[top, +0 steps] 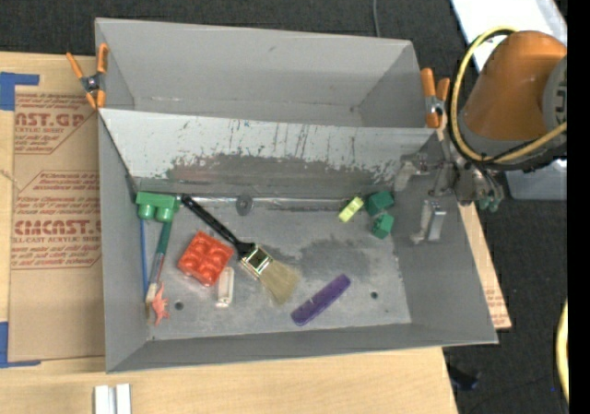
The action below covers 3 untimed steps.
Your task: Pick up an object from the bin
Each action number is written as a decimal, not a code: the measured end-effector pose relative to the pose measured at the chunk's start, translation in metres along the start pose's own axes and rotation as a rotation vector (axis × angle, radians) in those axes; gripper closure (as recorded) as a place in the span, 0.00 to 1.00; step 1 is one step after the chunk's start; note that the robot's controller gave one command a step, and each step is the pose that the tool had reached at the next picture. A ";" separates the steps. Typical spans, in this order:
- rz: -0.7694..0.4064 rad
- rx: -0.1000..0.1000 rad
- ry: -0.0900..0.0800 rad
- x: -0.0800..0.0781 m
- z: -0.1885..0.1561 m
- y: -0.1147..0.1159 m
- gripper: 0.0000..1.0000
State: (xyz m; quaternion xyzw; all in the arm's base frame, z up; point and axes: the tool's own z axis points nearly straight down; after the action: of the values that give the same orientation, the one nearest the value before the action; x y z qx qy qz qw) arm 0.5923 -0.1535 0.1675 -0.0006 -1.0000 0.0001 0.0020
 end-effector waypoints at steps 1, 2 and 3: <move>-0.002 0.001 -0.007 -0.001 -0.005 0.001 0.00; 0.143 0.001 -0.011 0.000 0.049 0.037 0.00; -0.006 0.001 -0.005 0.002 0.074 0.041 0.00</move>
Offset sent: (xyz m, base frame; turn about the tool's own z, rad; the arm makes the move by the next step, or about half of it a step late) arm -0.0027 0.0533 -0.0748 0.1955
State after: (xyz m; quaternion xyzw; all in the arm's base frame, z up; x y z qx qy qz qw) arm 0.5901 -0.1125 0.0932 0.0026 -1.0000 0.0005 -0.0005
